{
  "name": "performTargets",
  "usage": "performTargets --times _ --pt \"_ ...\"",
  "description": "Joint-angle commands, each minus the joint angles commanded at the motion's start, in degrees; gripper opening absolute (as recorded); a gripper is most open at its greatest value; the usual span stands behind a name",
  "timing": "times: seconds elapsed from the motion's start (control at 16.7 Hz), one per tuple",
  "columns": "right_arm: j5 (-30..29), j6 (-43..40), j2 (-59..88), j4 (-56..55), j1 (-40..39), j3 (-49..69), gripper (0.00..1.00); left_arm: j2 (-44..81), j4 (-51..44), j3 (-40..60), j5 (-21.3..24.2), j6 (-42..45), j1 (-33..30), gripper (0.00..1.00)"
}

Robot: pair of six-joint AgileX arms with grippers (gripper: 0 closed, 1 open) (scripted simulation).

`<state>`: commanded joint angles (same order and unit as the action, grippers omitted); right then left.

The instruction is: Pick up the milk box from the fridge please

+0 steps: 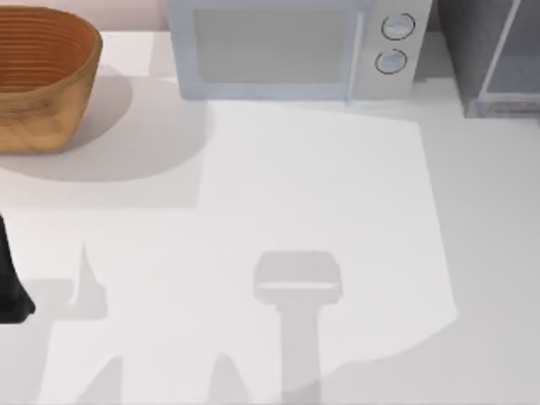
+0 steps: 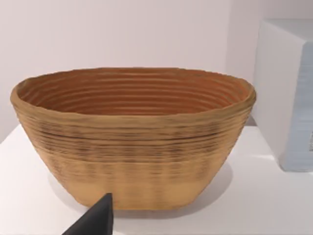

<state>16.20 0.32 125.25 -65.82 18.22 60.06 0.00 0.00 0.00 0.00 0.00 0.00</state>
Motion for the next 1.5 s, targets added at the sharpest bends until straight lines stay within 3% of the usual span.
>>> performTargets --times 0.48,1.26,1.5 --pt "-1.25 -0.05 3.19 3.58 -1.21 6.35 1.0 0.0 0.0 0.0 0.0 0.0 0.0 1.0" --pt "-1.25 -0.05 3.19 3.58 -1.21 6.35 0.02 0.0 0.0 0.0 0.0 0.0 0.0 1.0" --pt "-1.25 -0.05 3.19 3.58 -1.21 6.35 0.0 0.0 0.0 0.0 0.0 0.0 0.0 1.0"
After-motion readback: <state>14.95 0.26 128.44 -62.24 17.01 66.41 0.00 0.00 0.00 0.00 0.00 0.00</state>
